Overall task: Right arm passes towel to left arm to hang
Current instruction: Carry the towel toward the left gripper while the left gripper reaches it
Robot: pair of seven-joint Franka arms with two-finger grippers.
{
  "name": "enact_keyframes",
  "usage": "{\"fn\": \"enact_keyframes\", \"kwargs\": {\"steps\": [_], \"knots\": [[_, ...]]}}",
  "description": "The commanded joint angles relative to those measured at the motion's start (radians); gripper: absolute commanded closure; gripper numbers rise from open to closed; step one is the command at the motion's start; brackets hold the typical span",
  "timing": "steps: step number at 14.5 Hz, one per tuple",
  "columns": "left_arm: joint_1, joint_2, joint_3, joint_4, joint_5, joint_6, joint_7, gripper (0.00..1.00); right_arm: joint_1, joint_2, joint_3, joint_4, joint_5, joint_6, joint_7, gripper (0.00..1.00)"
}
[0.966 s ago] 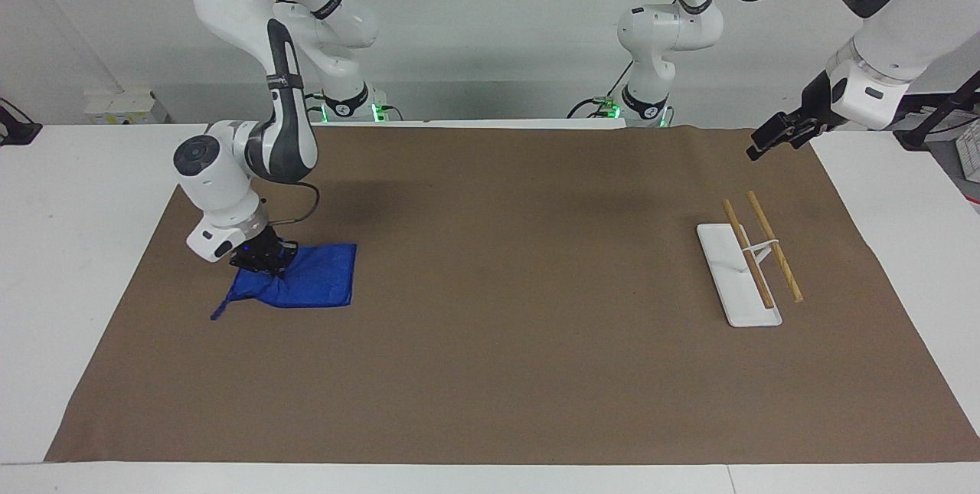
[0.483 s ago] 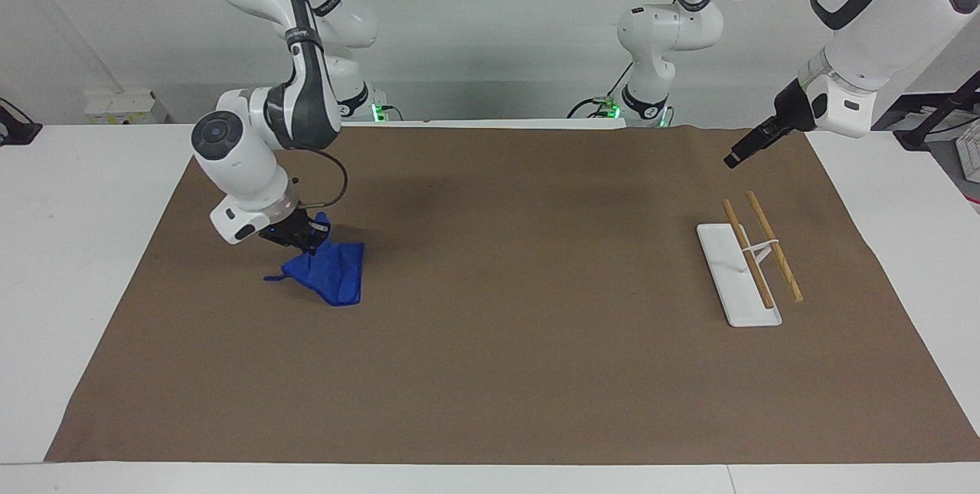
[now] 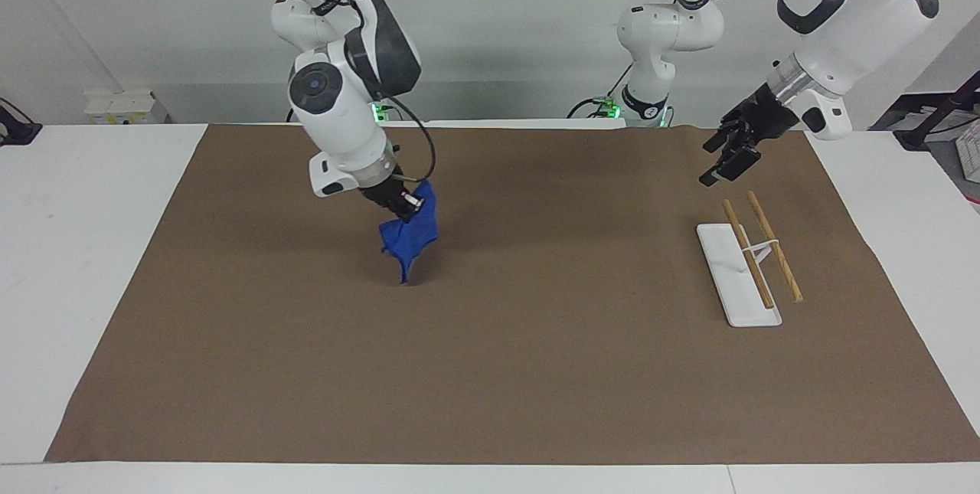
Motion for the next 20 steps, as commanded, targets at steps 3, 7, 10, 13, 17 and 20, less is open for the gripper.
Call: {"fn": "enact_keyframes", "kwargs": {"steps": [3,7,10,13,17,20], "knots": [[-0.009,-0.129,-0.035,-0.234,-0.143,0.15,-0.102,0.0,-0.001,0.046,0.068,0.074,0.318,0.084,0.213,1.0],[-0.044,-0.127,-0.112,-0.286,-0.191,0.269,-0.189,0.0,0.001,0.058,0.163,0.08,0.573,0.272,0.26,1.0],[-0.086,-0.118,-0.121,-0.304,-0.193,0.333,-0.22,0.0,0.033,0.084,0.235,0.08,0.578,0.45,0.36,1.0],[-0.107,-0.118,-0.123,-0.304,-0.193,0.329,-0.258,0.0,0.066,0.104,0.254,0.074,0.578,0.575,0.369,1.0],[-0.109,-0.116,-0.123,-0.303,-0.214,0.362,-0.263,0.07,0.068,0.106,0.255,0.068,0.578,0.575,0.368,1.0],[-0.107,-0.101,-0.121,-0.301,-0.214,0.398,-0.272,0.38,0.068,0.106,0.255,0.067,0.577,0.573,0.366,1.0]]}}
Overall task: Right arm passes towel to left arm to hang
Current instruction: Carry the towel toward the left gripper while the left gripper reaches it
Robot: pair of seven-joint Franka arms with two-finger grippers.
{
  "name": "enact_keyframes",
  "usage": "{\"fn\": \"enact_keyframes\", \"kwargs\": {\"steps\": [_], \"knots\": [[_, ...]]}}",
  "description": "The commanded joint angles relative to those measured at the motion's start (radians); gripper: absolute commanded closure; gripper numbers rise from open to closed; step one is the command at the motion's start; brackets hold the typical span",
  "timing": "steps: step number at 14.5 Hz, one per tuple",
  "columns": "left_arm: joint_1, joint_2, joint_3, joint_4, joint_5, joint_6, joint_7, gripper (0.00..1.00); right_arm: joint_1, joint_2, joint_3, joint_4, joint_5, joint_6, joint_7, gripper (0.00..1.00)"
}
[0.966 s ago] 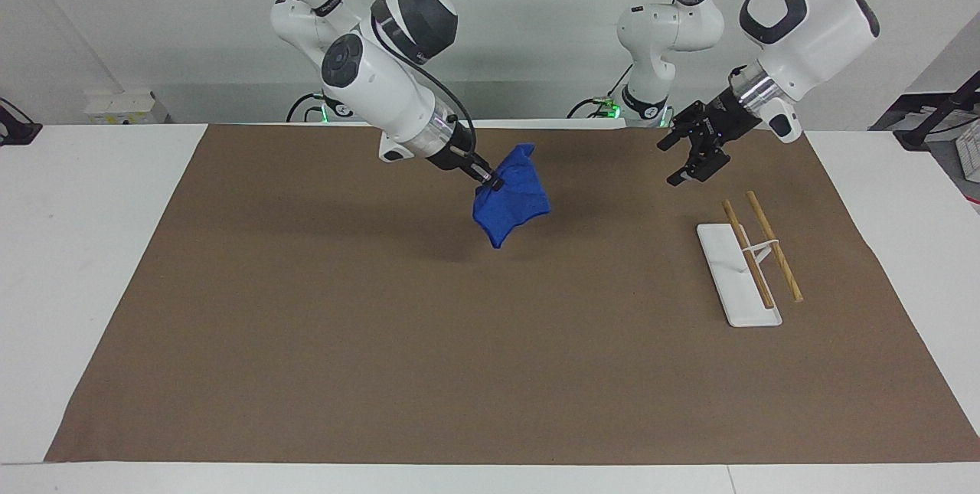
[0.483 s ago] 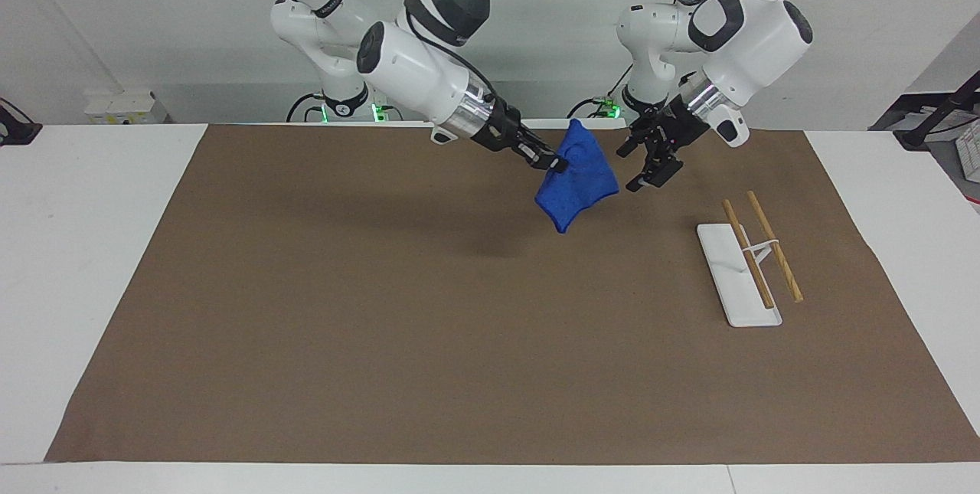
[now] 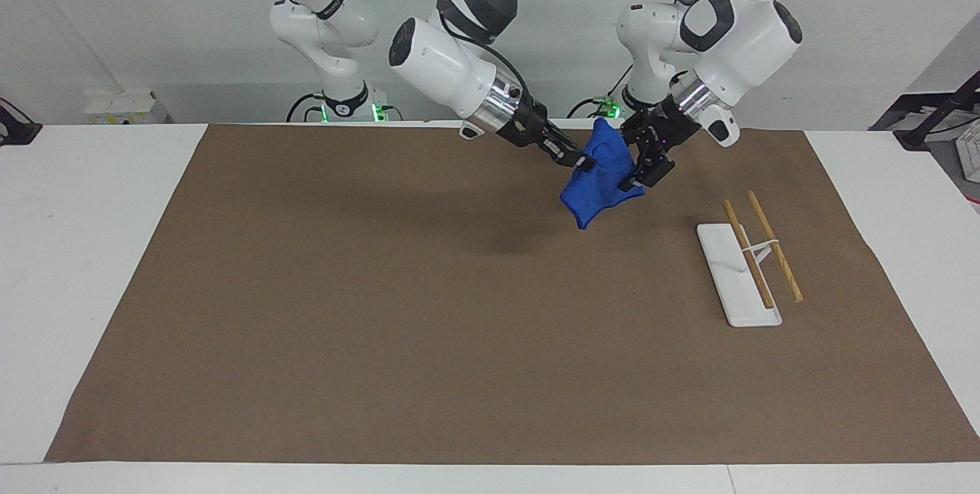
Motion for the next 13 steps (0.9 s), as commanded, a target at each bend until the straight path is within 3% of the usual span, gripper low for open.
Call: {"fn": "enact_keyframes", "kwargs": {"steps": [1,6,8,13], "knots": [[-0.015,0.002,0.009,-0.019,-0.016,0.056,-0.015,0.49,-0.012,0.007,0.015,0.006,0.017,0.008,-0.003,1.0],[-0.008,0.035,0.009,-0.008,-0.017,0.099,-0.017,0.94,-0.012,0.007,0.016,0.006,0.017,0.007,-0.003,1.0],[-0.007,0.035,0.011,-0.008,-0.017,0.1,-0.014,1.0,-0.012,0.007,0.015,0.006,0.017,0.003,-0.003,1.0],[-0.007,0.035,0.011,-0.008,-0.017,0.102,-0.01,1.0,-0.012,0.007,0.015,0.006,0.016,0.002,-0.003,1.0]]}}
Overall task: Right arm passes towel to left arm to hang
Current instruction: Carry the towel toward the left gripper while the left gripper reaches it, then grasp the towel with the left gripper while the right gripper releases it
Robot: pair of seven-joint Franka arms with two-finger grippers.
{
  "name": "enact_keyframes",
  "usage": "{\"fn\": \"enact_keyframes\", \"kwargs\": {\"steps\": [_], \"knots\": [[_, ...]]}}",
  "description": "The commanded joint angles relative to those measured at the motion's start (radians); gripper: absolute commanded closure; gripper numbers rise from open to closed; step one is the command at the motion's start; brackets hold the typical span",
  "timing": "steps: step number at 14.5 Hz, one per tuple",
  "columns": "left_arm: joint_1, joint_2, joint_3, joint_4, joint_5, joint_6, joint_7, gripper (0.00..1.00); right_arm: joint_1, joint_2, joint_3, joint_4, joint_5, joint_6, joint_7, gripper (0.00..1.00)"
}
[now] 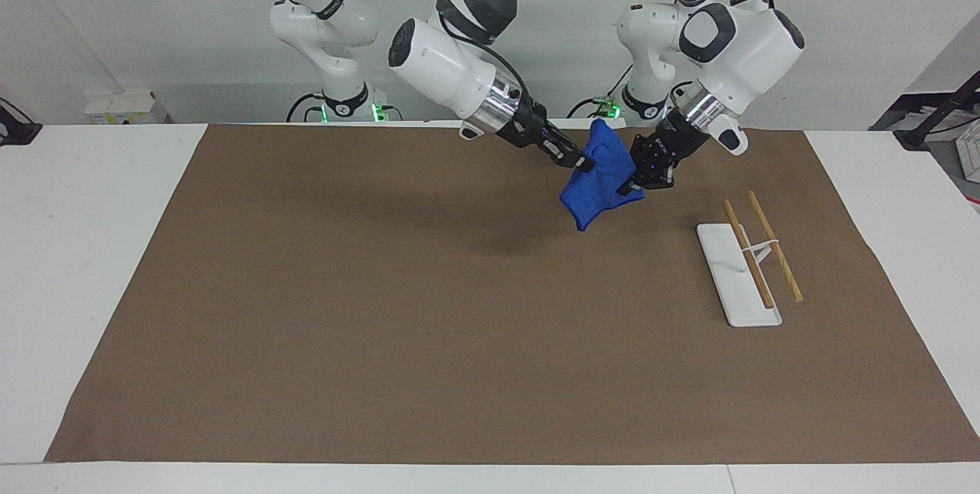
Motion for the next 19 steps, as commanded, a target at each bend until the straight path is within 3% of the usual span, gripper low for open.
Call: {"fn": "enact_keyframes", "kwargs": {"steps": [1,2,3,4,5,9,13,15,19], "knots": [[-0.007,-0.003,0.006,-0.006,-0.016,0.018,-0.001,1.0,-0.012,0.007,0.015,0.006,0.016,0.002,-0.003,1.0],[-0.007,-0.003,0.006,-0.006,-0.016,0.019,-0.001,1.0,-0.012,0.007,0.015,0.006,0.014,0.002,-0.003,1.0],[-0.007,-0.001,0.006,-0.006,-0.016,0.021,0.0,1.0,-0.013,0.007,0.015,0.006,0.014,-0.003,-0.001,0.79],[-0.007,0.001,0.006,0.0,-0.016,0.022,0.003,1.0,-0.016,0.005,0.015,0.006,0.01,-0.016,-0.006,0.15],[-0.007,0.008,0.006,0.009,-0.016,0.022,0.005,1.0,-0.015,0.005,0.015,0.007,0.007,-0.022,-0.01,0.01],[-0.003,0.06,0.009,0.092,-0.011,0.036,0.075,1.0,-0.017,0.004,0.015,0.003,-0.004,-0.024,-0.017,0.01],[0.028,0.099,0.009,0.158,-0.01,0.038,0.247,1.0,-0.039,-0.013,0.001,-0.029,-0.156,-0.096,-0.116,0.01],[0.045,0.108,0.009,0.17,-0.01,0.036,0.331,1.0,-0.072,-0.038,-0.022,-0.046,-0.3,-0.223,-0.255,0.01],[0.057,0.114,0.011,0.19,-0.01,0.027,0.528,1.0,-0.072,-0.081,-0.158,-0.034,-0.691,-0.585,-0.65,0.01]]}}
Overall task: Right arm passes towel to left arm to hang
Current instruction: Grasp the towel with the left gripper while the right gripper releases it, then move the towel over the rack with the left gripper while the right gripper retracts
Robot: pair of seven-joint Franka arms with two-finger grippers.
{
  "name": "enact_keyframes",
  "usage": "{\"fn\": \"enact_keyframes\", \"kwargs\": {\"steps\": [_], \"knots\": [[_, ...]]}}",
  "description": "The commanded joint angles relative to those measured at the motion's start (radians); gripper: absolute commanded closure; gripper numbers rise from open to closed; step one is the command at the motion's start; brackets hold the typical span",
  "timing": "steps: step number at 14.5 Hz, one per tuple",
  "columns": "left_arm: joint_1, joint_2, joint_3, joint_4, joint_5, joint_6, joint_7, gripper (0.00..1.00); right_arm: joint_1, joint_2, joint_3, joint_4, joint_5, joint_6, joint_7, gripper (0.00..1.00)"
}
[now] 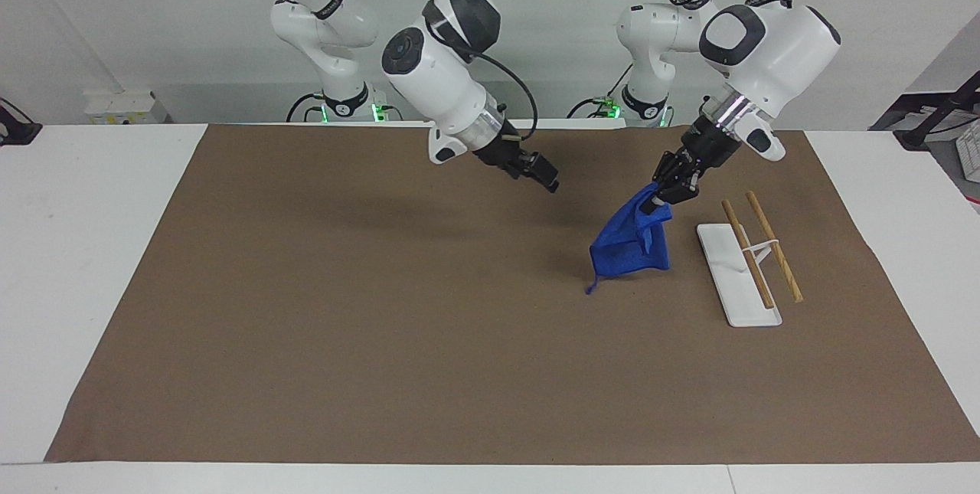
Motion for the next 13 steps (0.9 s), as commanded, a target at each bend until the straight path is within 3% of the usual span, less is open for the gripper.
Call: {"fn": "enact_keyframes", "kwargs": {"steps": [1,3,6,9,13], "knots": [[0.035,0.013,-0.001,0.03,-0.01,-0.012,0.114,1.0,-0.012,-0.057,-0.083,-0.014,-0.199,-0.198,-0.297,0.01],[0.053,0.015,-0.001,0.05,-0.013,-0.012,0.1,1.0,-0.01,-0.073,-0.184,-0.007,-0.239,-0.284,-0.489,0.01],[0.095,0.015,0.0,0.048,-0.013,0.001,-0.095,1.0,-0.01,-0.113,-0.344,-0.007,-0.239,-0.289,-0.707,0.01],[0.147,0.015,0.0,0.044,-0.01,0.001,-0.153,1.0,0.001,-0.16,-0.484,0.014,-0.233,-0.292,-0.827,0.01],[0.24,0.012,0.002,0.03,-0.008,0.005,-0.161,1.0,0.041,-0.208,-0.622,0.049,-0.226,-0.352,-0.857,0.01]]}}
